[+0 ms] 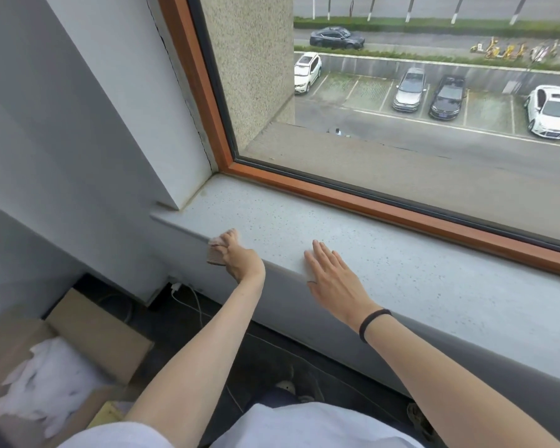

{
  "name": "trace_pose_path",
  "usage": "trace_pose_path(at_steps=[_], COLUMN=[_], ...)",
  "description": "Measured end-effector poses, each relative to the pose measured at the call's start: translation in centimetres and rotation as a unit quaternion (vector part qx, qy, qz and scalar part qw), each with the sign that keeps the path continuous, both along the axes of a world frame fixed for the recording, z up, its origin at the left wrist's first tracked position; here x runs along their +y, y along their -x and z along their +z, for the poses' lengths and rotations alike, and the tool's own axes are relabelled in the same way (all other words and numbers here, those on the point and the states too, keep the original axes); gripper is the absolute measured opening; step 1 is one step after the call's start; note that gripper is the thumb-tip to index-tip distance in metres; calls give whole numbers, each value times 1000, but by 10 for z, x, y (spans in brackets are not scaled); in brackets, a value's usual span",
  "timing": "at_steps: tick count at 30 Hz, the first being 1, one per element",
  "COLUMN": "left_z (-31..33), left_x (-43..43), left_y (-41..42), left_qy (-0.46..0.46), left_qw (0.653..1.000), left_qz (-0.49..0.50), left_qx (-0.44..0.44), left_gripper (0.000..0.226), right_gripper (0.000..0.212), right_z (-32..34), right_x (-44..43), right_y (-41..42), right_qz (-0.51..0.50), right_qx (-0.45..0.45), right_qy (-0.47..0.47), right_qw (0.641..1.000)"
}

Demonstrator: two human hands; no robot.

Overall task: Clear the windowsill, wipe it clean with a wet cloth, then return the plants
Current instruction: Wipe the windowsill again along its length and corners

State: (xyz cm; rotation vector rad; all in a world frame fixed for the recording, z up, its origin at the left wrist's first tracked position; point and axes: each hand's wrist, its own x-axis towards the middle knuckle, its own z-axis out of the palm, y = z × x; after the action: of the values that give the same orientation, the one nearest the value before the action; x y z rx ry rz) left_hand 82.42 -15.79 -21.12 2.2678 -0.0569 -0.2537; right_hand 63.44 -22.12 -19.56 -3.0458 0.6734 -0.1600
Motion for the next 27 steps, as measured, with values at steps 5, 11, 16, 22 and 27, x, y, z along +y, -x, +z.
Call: trace_pose_path(at_steps=[5, 11, 16, 22, 27], left_z=[9, 13, 6, 4, 9], left_x=[-17, -28, -25, -33, -74], left_y=[74, 207, 223, 110, 81], left_qy=[-13, 71, 5, -141, -225], left_qw=[999, 986, 955, 926, 921], left_qz=[-32, -147, -283, -329, -294], left_qx=[35, -22, -93, -121, -118], left_gripper=[53, 59, 54, 56, 50], right_gripper=[57, 56, 49, 41, 39], right_z=[3, -2, -8, -8, -8], right_x=[-9, -25, -37, -49, -53], right_y=[46, 110, 148, 175, 189], right_qz=[-14, -29, -56, -87, -134], right_qx=[6, -21, -61, -73, -91], right_qy=[-8, 1, -12, -8, -34], right_qw=[1000, 999, 997, 993, 986])
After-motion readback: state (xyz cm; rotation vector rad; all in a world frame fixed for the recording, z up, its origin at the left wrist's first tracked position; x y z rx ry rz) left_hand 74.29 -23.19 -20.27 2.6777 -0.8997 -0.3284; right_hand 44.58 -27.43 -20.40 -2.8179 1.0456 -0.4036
